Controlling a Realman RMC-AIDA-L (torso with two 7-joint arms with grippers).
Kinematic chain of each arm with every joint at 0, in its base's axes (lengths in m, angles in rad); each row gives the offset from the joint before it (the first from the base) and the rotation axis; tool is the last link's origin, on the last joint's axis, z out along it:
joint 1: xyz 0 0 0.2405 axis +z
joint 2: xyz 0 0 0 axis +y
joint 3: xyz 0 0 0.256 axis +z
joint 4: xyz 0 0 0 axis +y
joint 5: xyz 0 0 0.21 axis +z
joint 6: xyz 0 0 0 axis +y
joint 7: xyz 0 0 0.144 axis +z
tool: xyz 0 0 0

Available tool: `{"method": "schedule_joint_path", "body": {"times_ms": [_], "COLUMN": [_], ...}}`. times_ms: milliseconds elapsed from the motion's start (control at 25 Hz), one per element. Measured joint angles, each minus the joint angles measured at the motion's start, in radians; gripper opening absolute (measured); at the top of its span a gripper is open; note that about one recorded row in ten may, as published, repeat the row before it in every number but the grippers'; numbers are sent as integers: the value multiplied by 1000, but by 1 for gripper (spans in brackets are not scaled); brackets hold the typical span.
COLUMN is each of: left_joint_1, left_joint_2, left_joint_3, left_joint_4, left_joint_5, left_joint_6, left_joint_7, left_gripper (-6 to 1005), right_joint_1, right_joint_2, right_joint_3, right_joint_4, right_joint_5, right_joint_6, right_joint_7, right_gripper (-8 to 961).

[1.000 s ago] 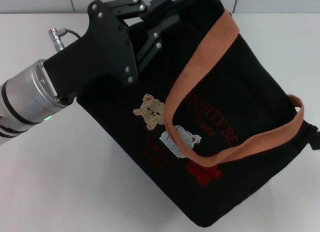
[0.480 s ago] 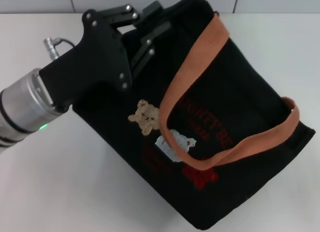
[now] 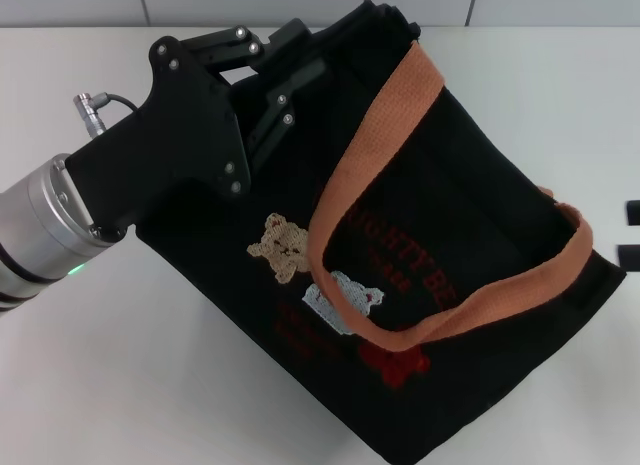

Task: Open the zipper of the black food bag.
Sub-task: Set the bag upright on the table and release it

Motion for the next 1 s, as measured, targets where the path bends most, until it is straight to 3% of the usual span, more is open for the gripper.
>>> {"method": "schedule_joint_path", "body": {"times_ms": [80,360,440,640,800,1000], "left_joint_1": [0,0,0,7,17,27], "left_joint_2": [0,-1,-1,-1,-1,-1], "left_joint_3": [1,3,3,3,4,4], "left_joint_4": [0,0,0,-1,-9,-25], "left_joint_5": [0,1,1,7,8,10], "left_joint_6": [3,10,14,17,17,8], "left_joint_7": [0,-2,-4,-3,-2,-2], "left_gripper": [190,190,190,190,190,190], "right_joint_1": [1,77,101,98,100,121], "right_joint_2": [12,13,14,51,66,76], "right_joint_3": [-90,-157,-162,-155,-154,-158], "right_joint_4": [24,194,237,231,196,179], "right_joint_5": [-1,0,-2,39,54,101], "right_joint_6": [110,197,216,258,319,378], "right_joint_7": [-5,-55,-94,-231,-218,-215], "right_gripper": [655,651,607,472,335,238]}}
